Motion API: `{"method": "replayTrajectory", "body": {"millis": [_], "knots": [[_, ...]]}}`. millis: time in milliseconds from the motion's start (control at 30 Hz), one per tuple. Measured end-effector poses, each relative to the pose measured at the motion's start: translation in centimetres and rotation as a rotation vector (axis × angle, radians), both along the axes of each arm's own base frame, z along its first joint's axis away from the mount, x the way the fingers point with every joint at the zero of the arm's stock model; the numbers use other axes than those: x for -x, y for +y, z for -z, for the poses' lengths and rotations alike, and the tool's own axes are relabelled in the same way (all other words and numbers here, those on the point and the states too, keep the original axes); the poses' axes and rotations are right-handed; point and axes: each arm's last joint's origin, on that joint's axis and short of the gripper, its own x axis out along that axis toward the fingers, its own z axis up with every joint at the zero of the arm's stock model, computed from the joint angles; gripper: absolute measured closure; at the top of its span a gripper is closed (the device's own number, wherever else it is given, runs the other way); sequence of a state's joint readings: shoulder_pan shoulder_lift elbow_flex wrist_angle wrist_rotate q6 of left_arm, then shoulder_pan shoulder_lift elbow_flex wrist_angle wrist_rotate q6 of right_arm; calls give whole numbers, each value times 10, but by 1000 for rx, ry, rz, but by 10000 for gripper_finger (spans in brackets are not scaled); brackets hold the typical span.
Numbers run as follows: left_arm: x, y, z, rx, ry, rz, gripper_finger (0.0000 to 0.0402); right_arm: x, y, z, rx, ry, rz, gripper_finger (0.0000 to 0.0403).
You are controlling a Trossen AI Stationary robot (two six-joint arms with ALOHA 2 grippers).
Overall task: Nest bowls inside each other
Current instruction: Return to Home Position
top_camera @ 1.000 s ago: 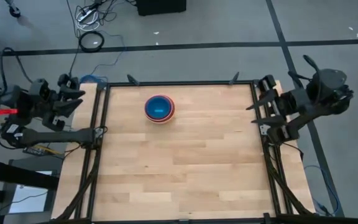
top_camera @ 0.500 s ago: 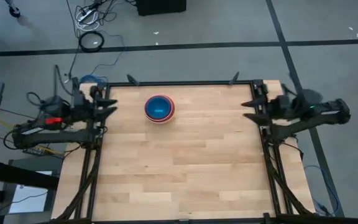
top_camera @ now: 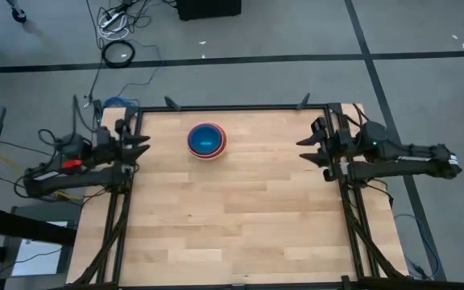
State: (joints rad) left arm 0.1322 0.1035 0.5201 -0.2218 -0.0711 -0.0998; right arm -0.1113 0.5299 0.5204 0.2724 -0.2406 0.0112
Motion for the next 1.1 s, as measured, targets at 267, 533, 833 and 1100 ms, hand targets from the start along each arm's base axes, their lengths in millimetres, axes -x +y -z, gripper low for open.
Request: {"method": "replayTrajectory", "body": {"millis": [267,533,833,1100], "knots": [[4,-2,7,34,-32,40,259,9,7,18,-31,1,-71,248],[5,-2,10,29,-22,38,259,51,10,2,52,-206,-65,249],[12,-2,13,35,-16,18,259,75,11,15,52,-242,-47,249],[11,-1,19,44,48,5,259,69,10,43,-2,-199,-16,249]]}}
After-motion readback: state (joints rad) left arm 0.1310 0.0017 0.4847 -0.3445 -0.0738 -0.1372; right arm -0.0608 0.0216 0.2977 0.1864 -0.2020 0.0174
